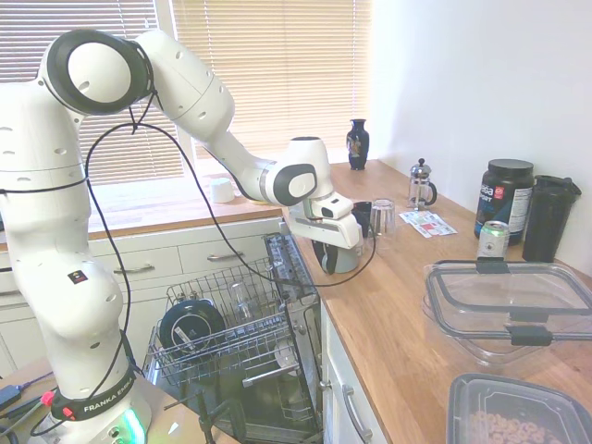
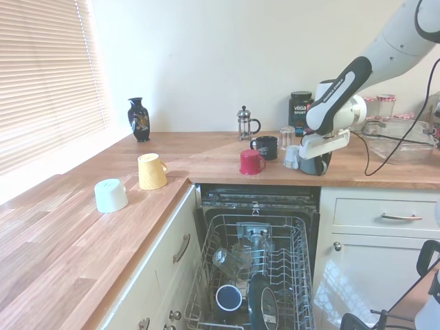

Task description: Unload the gray mug from the dishwasher

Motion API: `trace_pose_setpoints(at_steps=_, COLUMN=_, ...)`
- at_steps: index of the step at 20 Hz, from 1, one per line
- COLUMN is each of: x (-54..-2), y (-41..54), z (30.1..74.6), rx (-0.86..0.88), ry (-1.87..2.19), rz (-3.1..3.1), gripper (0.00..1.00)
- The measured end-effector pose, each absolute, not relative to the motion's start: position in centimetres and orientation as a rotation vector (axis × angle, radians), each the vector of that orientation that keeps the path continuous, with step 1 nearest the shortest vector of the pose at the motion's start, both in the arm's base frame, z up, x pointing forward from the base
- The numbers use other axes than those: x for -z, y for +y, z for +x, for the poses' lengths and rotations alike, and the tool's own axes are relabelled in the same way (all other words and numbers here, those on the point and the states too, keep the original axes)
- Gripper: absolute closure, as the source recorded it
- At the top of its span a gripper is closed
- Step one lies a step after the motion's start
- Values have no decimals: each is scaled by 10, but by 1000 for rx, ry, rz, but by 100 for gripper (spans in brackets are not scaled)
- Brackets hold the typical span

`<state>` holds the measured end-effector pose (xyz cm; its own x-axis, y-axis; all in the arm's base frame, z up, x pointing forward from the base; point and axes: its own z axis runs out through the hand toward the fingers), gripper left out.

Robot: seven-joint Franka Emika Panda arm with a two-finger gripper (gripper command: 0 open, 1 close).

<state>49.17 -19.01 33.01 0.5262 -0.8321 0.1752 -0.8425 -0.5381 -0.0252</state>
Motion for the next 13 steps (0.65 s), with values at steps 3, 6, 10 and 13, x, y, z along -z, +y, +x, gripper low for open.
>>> trace_pose_setpoints(at_steps=3, x=-331, y=-187, z=494, rx=-273, ry=-1480, rz=2679, gripper=0)
trace_pose_setpoints(at_steps=6, x=-334, y=-180, z=496, rx=-292, ry=-1488, rz=2667, gripper=0)
trace_pose_setpoints(at_steps=10, x=-367, y=-173, z=475, rx=-371, ry=-1494, rz=2652, gripper=0)
trace_pose_setpoints(at_steps=13, x=-391, y=-157, z=441, rx=-401, ry=-1523, rz=2644, gripper=0)
